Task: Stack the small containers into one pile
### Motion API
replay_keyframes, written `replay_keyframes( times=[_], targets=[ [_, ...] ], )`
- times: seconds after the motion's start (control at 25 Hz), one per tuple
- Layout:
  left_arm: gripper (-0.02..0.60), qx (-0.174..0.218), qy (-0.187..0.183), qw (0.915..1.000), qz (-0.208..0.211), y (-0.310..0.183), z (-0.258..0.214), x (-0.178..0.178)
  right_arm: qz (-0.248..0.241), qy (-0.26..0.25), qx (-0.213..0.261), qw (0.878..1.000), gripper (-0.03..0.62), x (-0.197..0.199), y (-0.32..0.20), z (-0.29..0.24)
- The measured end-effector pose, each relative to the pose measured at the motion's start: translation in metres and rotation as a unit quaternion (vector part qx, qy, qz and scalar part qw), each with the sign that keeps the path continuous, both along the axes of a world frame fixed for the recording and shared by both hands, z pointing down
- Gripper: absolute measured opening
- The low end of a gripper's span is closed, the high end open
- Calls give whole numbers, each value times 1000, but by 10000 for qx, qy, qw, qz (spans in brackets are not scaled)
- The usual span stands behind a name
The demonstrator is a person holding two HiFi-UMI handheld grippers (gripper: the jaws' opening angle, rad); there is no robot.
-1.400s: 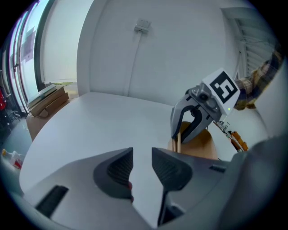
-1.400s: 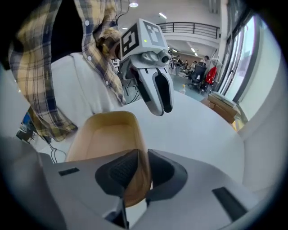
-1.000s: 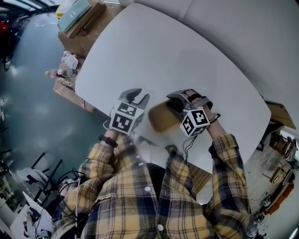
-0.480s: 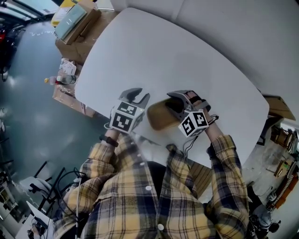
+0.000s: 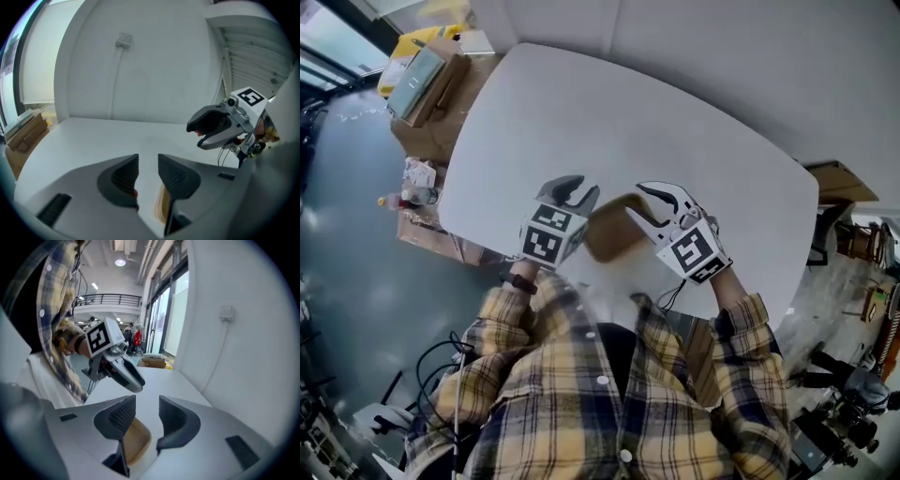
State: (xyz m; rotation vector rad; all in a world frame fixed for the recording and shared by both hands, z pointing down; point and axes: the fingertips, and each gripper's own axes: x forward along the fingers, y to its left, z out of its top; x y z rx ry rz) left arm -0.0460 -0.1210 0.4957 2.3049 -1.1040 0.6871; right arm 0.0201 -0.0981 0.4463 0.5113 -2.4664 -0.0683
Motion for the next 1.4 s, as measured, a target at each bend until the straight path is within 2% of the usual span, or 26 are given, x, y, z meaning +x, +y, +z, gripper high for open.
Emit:
replay_keyframes(
  times=[0.12, 0.24, 0.32, 0.44, 0.52, 0.6, 0.8, 1.0, 1.16, 1.4],
  targets=[
    [124, 70, 12, 9999, 149, 0, -10, 15, 567, -716, -215, 9956, 163, 10, 0, -36],
    [124, 326, 111, 9983, 461, -7, -32, 37, 1240, -1314, -55, 9835, 159, 30, -5, -74],
    [124, 558, 280, 9961, 629, -11, -49, 52, 1619, -1679, 125, 9723, 146, 44, -8, -98],
    [124, 815, 480, 9920, 834, -15, -72, 69, 2124, -2359, 212, 9480, 141, 61, -11, -131],
    [113, 972, 577, 9887, 986, -17, -88, 80, 2412, -2631, 298, 9337, 130, 72, -12, -147],
    [90, 1096, 720, 9851, 1114, -16, -105, 90, 2650, -2611, 435, 9272, 103, 81, -12, -153],
    [54, 1365, 1139, 9755, 1293, -9, -143, 107, 2789, -2337, 469, 9303, 36, 82, -5, -155],
    [24, 1424, 1287, 9711, 1421, -2, -155, 113, 3076, -2311, 652, 9207, 17, 94, -9, -161],
    [18, 1514, 1397, 9660, 1562, 0, -162, 119, 3206, -2229, 648, 9183, 15, 103, -15, -159],
    [18, 1705, 1480, 9601, 1652, 0, -170, 123, 3020, -2202, 530, 9260, 15, 103, -12, -151]
  ],
)
